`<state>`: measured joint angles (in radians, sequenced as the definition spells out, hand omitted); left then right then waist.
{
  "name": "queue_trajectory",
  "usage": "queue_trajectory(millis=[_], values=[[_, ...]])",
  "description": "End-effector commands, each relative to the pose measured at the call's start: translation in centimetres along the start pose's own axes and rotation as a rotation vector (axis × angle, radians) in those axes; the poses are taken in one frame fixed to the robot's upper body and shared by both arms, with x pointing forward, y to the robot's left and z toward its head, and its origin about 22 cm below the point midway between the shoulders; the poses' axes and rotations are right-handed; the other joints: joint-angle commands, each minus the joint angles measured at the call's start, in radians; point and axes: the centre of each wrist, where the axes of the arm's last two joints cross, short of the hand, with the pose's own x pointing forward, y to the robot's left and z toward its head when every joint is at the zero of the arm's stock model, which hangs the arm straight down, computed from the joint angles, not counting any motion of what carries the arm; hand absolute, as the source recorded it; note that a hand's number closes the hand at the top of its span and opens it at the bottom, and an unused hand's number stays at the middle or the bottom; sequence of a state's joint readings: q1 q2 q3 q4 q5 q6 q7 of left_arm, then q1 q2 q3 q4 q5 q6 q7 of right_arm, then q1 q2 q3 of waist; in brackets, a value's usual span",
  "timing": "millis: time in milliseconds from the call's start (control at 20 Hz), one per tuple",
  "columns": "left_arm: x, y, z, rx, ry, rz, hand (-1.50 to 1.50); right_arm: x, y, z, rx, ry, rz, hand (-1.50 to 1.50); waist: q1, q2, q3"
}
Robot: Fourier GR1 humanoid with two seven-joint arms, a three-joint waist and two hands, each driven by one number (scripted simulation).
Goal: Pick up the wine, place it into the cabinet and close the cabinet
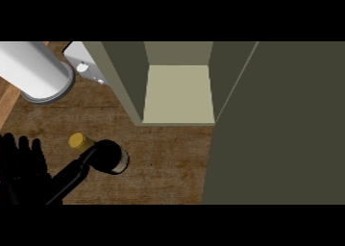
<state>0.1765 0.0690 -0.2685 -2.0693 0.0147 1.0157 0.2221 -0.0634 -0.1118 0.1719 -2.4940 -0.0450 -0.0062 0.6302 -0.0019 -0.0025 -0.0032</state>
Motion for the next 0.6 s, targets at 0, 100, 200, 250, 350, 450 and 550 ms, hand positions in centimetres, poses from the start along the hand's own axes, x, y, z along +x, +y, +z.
queue_trajectory(millis=[0, 100, 200, 250, 350, 450, 550], values=[[-2.8, 1.4, -1.0, 0.002, -0.003, 0.027, -1.5, 1.2, 0.3, 0.6, 0.0, -0.065, -0.018, -1.5, 0.006, 0.001, 0.0], [-4.4, 1.5, -0.4, -0.007, 0.018, 0.011, -1.5, 2.7, -0.3, 1.3, 0.006, -0.057, -0.001, -1.5, 0.004, 0.0, 0.0], [-4.9, 3.0, -2.2, -0.012, 0.017, 0.018, -1.5, 2.5, 0.0, 2.0, -0.007, -0.051, -0.023, -1.5, 0.001, 0.0, 0.001], [-4.5, 4.7, -1.2, -0.023, 0.01, 0.03, -1.5, 2.6, -0.2, 3.2, -0.002, -0.046, -0.014, -1.5, 0.002, -0.002, 0.002], [-7.0, 3.0, -2.3, -0.038, 0.028, 0.019, -1.5, 2.9, -0.4, 2.6, 0.0, -0.054, -0.015, -1.5, -0.003, 0.001, 0.002], [-6.3, 2.6, -1.7, -0.077, 0.05, 0.024, -1.5, 1.8, -0.9, 1.7, 0.004, -0.056, -0.005, -1.5, 0.0, 0.001, 0.003], [-8.4, 2.7, -2.0, -0.056, 0.025, 0.024, -1.5, 2.0, -0.5, 2.8, 0.015, -0.047, -0.015, -1.5, -0.004, 0.001, 0.003]])
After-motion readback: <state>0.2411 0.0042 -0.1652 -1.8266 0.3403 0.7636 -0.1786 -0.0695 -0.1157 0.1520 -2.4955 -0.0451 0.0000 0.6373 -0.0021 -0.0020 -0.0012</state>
